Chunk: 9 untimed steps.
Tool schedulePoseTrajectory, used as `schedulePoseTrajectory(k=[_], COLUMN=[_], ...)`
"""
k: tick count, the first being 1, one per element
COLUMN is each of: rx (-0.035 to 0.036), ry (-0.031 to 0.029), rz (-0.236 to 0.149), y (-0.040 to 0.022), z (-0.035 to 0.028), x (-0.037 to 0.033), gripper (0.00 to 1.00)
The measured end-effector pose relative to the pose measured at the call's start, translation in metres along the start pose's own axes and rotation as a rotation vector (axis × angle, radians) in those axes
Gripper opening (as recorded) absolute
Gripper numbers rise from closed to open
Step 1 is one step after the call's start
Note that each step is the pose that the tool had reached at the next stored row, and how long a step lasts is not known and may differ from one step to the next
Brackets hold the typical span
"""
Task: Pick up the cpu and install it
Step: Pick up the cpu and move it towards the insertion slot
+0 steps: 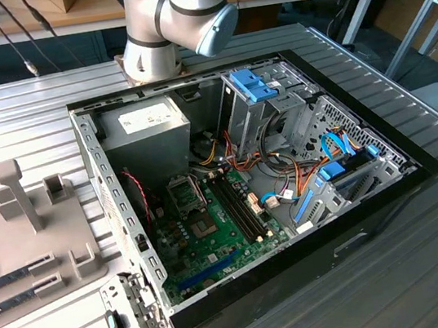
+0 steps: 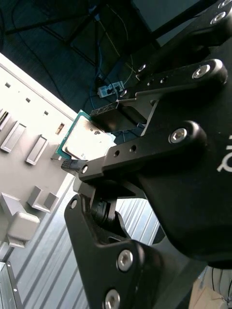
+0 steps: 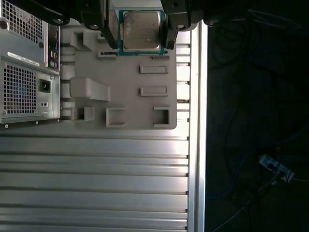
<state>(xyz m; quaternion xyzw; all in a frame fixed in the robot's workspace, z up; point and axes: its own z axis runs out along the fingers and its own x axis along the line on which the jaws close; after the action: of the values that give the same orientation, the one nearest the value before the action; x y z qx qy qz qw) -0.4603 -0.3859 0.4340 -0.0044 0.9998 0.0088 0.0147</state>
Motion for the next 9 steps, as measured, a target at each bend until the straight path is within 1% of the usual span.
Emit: schedulePoseTrajectory(k=[5, 9], rx=[0.0, 0.0001], ry=[-0.0001, 0.0001], rz=[0.0, 0.0], y=[0.0001, 0.0002], z=[-0.0069, -0.0104], x=[-0.0002, -0.0003], gripper=[0.47, 0.47])
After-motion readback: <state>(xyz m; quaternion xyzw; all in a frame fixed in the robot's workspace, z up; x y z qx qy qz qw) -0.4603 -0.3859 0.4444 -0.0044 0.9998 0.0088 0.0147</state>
